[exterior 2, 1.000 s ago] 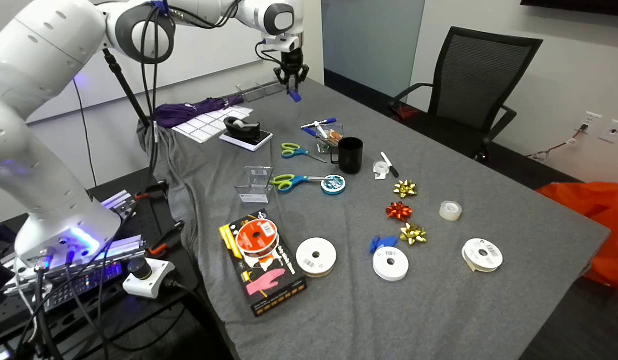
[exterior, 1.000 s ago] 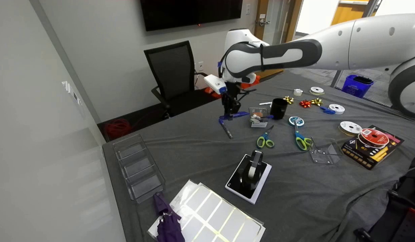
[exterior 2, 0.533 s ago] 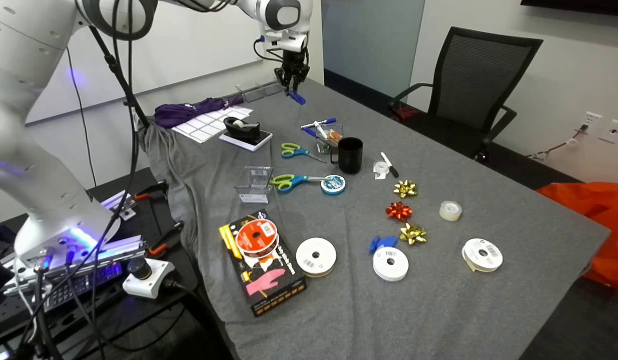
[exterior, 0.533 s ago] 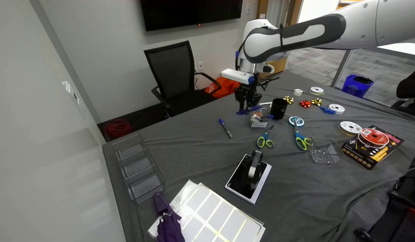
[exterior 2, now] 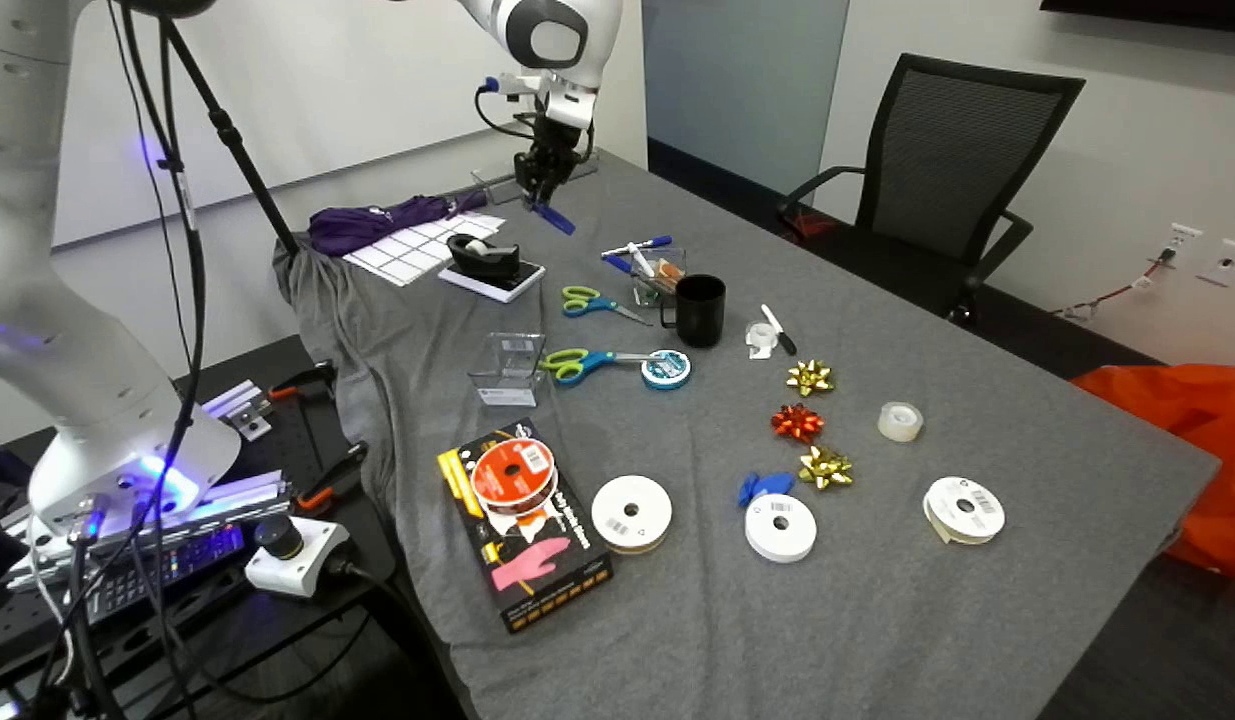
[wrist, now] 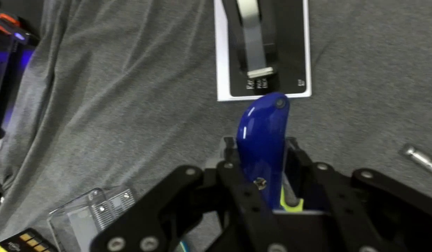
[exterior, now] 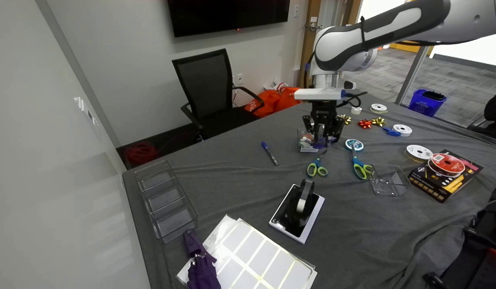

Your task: Put the blue marker in the clear container on the right.

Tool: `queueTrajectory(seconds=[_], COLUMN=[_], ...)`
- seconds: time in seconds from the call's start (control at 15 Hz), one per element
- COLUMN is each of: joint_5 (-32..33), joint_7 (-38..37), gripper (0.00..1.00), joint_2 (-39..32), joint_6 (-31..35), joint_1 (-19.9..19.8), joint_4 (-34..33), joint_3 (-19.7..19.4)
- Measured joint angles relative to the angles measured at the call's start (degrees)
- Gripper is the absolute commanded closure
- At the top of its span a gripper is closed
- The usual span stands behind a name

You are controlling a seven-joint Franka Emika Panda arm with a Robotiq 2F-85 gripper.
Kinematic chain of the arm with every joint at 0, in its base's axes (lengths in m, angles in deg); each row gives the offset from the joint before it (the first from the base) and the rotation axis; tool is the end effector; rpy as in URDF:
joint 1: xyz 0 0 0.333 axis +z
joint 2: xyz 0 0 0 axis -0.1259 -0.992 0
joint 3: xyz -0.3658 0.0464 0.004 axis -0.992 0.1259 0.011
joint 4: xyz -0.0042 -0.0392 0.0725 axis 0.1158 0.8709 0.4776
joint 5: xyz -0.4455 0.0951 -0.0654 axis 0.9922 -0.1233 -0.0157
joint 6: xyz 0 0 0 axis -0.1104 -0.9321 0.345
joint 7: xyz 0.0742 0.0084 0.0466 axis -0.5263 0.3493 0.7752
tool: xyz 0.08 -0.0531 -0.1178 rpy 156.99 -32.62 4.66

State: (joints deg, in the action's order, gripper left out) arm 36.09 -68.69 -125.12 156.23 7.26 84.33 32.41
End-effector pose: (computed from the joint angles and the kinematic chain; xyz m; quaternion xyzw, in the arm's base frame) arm 0.7476 0.0731 0.2587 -0.7949 0.5715 0.2039 0.0000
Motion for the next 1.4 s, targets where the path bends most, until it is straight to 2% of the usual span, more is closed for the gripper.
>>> queueTrajectory(seconds=[0.13, 0.2, 0.73, 0.8, 1.0, 1.4], joint_5=[0.0, 0.0, 0.0, 0.0, 0.0, -0.3], joint_7=[2.9, 4.2, 4.3, 4.3, 4.9, 19.7], gripper=[0.89, 0.64, 0.64, 0.89, 0.89, 0.89], joint_2=[3.7, 5.6, 6.0, 5.9, 5.9, 7.4], joint_6=[-1.3, -1.4, -1.4, -1.4, -1.4, -1.3], joint_1=[0.0, 0.0, 0.9, 0.9, 0.9, -0.6], joint_4=[5.7, 8.7, 9.3, 9.3, 9.3, 15.5], joint_3=[-1.4, -2.2, -3.0, -3.0, -3.2, -4.4])
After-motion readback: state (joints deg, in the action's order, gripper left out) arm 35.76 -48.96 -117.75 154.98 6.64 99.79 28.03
